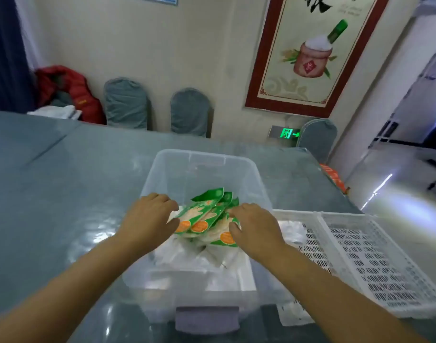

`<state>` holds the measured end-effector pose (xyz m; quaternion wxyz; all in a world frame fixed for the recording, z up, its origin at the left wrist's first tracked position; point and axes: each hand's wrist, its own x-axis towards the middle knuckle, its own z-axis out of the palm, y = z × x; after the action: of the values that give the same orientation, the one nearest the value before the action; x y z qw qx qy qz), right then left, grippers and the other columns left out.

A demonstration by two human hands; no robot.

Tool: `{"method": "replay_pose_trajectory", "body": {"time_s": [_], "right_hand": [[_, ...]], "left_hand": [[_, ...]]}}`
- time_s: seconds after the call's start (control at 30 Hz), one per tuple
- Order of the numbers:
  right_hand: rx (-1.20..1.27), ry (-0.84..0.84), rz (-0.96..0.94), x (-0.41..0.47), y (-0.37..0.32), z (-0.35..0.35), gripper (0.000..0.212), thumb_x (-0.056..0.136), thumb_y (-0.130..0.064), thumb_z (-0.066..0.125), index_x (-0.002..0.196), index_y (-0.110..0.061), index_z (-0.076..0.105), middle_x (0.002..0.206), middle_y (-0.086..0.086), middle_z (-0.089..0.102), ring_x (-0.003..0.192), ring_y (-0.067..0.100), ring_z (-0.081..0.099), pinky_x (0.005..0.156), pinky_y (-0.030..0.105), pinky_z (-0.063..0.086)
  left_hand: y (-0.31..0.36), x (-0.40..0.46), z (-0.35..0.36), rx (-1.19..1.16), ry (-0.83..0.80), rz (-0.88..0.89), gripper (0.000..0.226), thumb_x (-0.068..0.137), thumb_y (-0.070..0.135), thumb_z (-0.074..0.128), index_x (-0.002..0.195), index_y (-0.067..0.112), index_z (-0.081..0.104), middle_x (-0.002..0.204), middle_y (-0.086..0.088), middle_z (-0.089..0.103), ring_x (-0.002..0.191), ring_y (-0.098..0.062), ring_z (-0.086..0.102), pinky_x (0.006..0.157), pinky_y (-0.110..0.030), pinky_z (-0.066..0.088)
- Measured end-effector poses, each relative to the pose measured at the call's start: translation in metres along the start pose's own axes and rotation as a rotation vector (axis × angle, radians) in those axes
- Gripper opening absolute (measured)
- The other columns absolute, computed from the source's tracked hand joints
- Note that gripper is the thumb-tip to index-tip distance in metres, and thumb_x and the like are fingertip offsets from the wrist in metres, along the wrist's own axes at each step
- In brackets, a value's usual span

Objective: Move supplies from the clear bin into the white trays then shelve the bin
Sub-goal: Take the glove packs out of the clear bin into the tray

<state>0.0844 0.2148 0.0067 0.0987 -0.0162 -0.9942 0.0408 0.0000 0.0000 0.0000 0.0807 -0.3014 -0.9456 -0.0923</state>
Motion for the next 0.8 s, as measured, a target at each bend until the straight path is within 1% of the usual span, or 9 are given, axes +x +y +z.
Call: {"method": "replay_pose_trajectory", "body": {"time_s": [0.1,0.2,0.27,0.37,0.43,0.53,0.67,0.73,0.8], "right_hand": [[0.152,-0.060,0.108,0.039,-0.010,0.030,0.021,0.085,-0.024,0.051,0.097,-0.017,0.066,0.098,0.003,0.066,0.094,0.024,0.058,0.073,0.034,0.046],[0.265,-0.176,0.233,0.074,-0.019,0.059,0.025,0.084,-0.024,0.054,0.104,-0.017,0.067,0.104,0.004,0.068,0.097,0.024,0.060,0.077,0.033,0.047],[0.274,-0.215,0.312,0.092,-0.022,0.077,0.025,0.083,-0.027,0.055,0.101,-0.013,0.066,0.100,0.007,0.068,0.091,0.026,0.060,0.073,0.034,0.048],[0.196,-0.284,0.437,0.115,-0.028,0.105,0.036,0.085,-0.045,0.052,0.087,-0.010,0.062,0.089,0.007,0.065,0.084,0.027,0.061,0.060,0.030,0.041],[0.145,-0.298,0.515,0.126,-0.032,0.118,0.049,0.081,-0.060,0.050,0.084,-0.013,0.062,0.087,0.006,0.063,0.084,0.027,0.062,0.061,0.029,0.037],[0.141,-0.281,0.617,0.134,-0.043,0.132,0.054,0.074,-0.067,0.056,0.081,-0.014,0.061,0.088,0.007,0.065,0.084,0.028,0.062,0.065,0.029,0.037],[0.203,-0.172,0.769,0.139,-0.050,0.137,0.038,0.075,-0.052,0.064,0.073,-0.014,0.060,0.093,0.007,0.068,0.080,0.026,0.057,0.066,0.029,0.039],[0.176,-0.093,0.796,0.138,-0.047,0.136,0.037,0.074,-0.049,0.065,0.082,-0.014,0.068,0.101,0.009,0.065,0.093,0.029,0.055,0.076,0.033,0.044],[0.222,-0.057,0.838,0.133,-0.042,0.137,0.034,0.074,-0.048,0.067,0.089,-0.017,0.071,0.112,0.010,0.057,0.102,0.031,0.050,0.083,0.036,0.044]], "left_hand": [[-0.030,0.023,0.011,0.020,-0.011,0.027,0.035,0.086,0.040,0.049,0.118,0.026,0.056,0.118,0.004,0.061,0.111,-0.018,0.050,0.093,-0.030,0.038],[-0.043,0.042,0.020,0.032,-0.050,0.094,0.036,0.087,0.041,0.046,0.118,0.025,0.056,0.116,0.003,0.062,0.110,-0.020,0.050,0.093,-0.031,0.035],[-0.047,0.049,0.023,0.016,-0.054,0.118,0.037,0.086,0.041,0.047,0.116,0.023,0.057,0.112,0.001,0.064,0.107,-0.021,0.052,0.092,-0.032,0.035],[-0.054,0.052,0.031,-0.007,-0.055,0.147,0.037,0.084,0.044,0.047,0.112,0.023,0.060,0.107,0.002,0.066,0.104,-0.020,0.053,0.093,-0.033,0.035],[-0.056,0.050,0.034,-0.024,-0.048,0.157,0.037,0.083,0.045,0.046,0.109,0.023,0.061,0.104,0.002,0.067,0.103,-0.020,0.053,0.092,-0.031,0.032],[-0.059,0.050,0.036,-0.050,-0.056,0.159,0.038,0.084,0.046,0.045,0.110,0.023,0.060,0.105,0.002,0.066,0.104,-0.019,0.052,0.093,-0.030,0.029],[-0.060,0.049,0.036,-0.094,-0.058,0.161,0.038,0.085,0.045,0.045,0.111,0.022,0.061,0.104,0.001,0.067,0.104,-0.021,0.052,0.094,-0.030,0.028],[-0.060,0.048,0.035,-0.109,-0.044,0.158,0.038,0.085,0.046,0.044,0.114,0.025,0.059,0.106,0.004,0.066,0.105,-0.018,0.051,0.095,-0.029,0.028],[-0.060,0.047,0.035,-0.148,-0.028,0.155,0.038,0.085,0.047,0.044,0.114,0.027,0.059,0.105,0.006,0.066,0.104,-0.017,0.052,0.094,-0.028,0.028]]}}
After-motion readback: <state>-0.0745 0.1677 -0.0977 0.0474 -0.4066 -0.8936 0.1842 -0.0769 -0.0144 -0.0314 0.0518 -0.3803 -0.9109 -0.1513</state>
